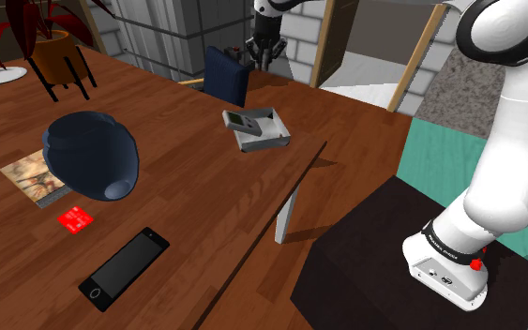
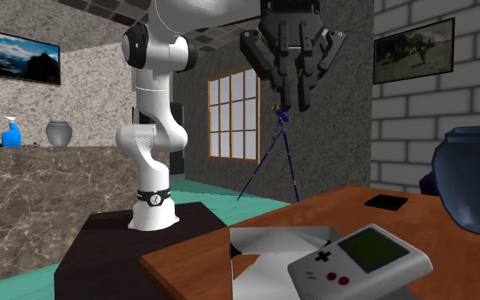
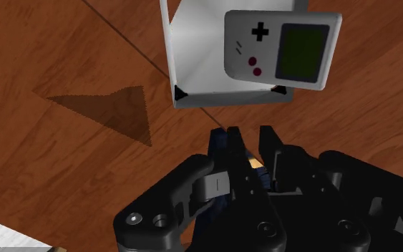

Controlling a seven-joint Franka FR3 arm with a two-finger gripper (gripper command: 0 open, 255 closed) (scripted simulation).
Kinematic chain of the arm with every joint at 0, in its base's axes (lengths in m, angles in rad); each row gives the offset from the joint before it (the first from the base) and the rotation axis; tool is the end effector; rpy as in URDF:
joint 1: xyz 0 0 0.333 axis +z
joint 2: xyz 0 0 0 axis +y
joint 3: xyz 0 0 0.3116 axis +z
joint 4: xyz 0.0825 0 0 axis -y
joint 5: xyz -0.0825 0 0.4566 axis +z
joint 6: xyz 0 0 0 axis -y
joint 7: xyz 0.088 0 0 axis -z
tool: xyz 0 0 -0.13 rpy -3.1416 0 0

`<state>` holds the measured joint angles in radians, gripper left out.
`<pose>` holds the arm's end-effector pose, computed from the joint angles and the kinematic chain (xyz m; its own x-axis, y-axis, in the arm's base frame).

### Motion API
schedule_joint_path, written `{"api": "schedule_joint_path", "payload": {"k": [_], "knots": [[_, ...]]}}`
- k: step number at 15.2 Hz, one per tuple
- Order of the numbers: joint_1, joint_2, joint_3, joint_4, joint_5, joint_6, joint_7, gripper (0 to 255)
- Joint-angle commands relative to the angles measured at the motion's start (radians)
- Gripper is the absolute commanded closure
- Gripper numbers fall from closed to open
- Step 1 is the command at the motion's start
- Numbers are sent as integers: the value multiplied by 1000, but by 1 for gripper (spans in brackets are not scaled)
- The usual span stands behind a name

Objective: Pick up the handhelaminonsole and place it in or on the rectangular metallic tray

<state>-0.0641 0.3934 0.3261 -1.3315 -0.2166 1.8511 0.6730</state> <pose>0.7489 0.1391 0.4955 0.9076 -0.3839 0.1698 -0.3866 -0.9221 -0.0185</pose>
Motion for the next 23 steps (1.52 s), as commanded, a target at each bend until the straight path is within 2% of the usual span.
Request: {"api": "schedule_joint_path", "payload": {"k": [1, 7, 8, 15, 23], "knots": [[0, 0, 0, 0, 0, 0, 0, 255], [0, 0, 0, 0, 0, 0, 0, 255], [0, 0, 0, 0, 0, 0, 0, 0], [281, 36, -48, -103, -497, 73, 205, 0], [567, 205, -155, -184, -1038, 10, 439, 0]]}}
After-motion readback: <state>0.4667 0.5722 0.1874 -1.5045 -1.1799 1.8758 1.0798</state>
